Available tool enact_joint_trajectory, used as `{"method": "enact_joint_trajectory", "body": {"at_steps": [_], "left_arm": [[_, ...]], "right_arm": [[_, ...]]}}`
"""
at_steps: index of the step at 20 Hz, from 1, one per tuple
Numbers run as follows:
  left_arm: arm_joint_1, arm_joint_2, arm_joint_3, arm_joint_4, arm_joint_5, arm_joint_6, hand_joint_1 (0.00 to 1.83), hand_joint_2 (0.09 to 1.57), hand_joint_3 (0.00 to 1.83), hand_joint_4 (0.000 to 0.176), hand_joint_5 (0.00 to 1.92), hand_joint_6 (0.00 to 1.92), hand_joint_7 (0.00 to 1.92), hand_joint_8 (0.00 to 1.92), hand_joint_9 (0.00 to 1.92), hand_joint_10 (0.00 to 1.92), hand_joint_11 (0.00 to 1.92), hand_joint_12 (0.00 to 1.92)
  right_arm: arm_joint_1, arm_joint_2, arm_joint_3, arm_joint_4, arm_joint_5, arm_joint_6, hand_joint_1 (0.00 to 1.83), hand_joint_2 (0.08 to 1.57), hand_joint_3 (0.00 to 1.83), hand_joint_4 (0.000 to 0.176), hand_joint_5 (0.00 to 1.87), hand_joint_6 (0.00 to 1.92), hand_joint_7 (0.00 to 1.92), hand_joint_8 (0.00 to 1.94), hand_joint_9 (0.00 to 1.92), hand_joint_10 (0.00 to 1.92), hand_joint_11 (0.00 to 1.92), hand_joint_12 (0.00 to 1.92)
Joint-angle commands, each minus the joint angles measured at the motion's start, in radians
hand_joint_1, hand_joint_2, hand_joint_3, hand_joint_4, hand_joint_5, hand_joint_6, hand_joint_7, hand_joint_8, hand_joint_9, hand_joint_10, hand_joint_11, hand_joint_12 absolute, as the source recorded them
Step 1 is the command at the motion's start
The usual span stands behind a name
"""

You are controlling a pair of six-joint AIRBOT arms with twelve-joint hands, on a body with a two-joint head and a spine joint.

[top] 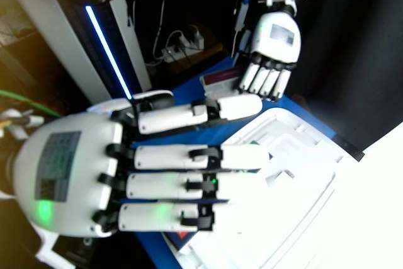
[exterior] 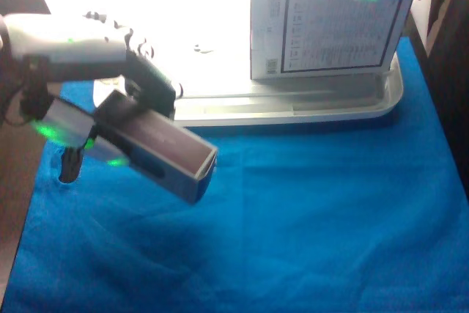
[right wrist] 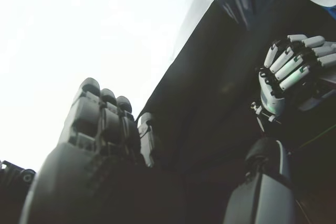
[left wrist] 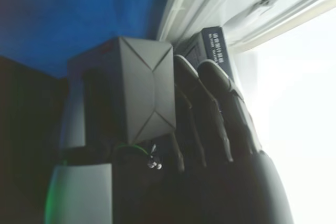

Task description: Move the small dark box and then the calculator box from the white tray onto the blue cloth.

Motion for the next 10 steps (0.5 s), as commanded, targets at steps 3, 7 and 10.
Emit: {"method": "enact_joint_trajectory", "body": {"at_steps": [3, 7, 10], "left_arm": [[0.007, 0.005, -0.010, -0.033, -0.026, -0.016, 1.13, 1.20, 0.00, 0.047, 0.87, 1.14, 0.75, 1.24, 0.59, 0.80, 0.25, 1.46], [0.045, -0.009, -0.013, -0.023, -0.030, -0.031, 1.16, 1.21, 0.00, 0.023, 0.83, 1.16, 0.77, 1.37, 0.64, 1.01, 0.44, 1.49], [0.071, -0.021, -0.011, -0.027, -0.030, -0.031, 1.16, 1.21, 0.00, 0.023, 0.86, 1.15, 0.75, 1.38, 0.55, 0.97, 0.29, 1.51]], "right_arm": [[0.017, -0.005, 0.001, 0.044, 0.106, 0.006, 0.52, 0.70, 0.00, 0.172, 0.00, 0.00, 0.00, 0.00, 0.00, 0.00, 0.00, 0.00], [0.016, -0.007, 0.000, 0.043, 0.105, 0.006, 0.51, 0.72, 0.00, 0.161, 0.00, 0.00, 0.00, 0.00, 0.00, 0.00, 0.04, 0.02], [0.016, -0.009, 0.000, 0.043, 0.105, 0.006, 0.46, 0.74, 0.01, 0.159, 0.00, 0.00, 0.00, 0.00, 0.00, 0.00, 0.03, 0.03]]}}
